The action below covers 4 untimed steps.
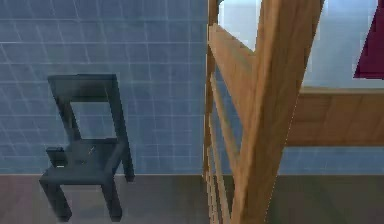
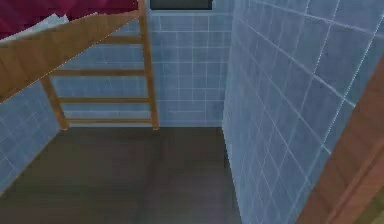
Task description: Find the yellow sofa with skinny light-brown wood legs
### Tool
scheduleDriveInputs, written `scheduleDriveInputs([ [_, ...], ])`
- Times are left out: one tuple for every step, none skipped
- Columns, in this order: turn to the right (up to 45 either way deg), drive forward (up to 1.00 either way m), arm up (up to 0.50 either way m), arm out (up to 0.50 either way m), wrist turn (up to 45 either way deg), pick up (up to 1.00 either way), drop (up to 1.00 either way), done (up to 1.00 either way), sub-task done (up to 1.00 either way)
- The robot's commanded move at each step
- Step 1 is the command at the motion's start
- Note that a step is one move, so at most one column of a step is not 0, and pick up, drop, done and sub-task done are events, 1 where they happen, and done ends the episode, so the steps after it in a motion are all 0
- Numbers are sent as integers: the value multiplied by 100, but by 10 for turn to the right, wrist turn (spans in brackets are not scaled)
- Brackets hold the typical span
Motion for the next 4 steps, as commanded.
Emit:
scheduleDriveInputs([
  [-450,0,0,0,0,0,0,0,0],
  [-420,0,0,0,0,0,0,0,0],
  [0,40,0,0,0,0,0,0,0],
  [60,0,0,0,0,0,0,0,0],
])
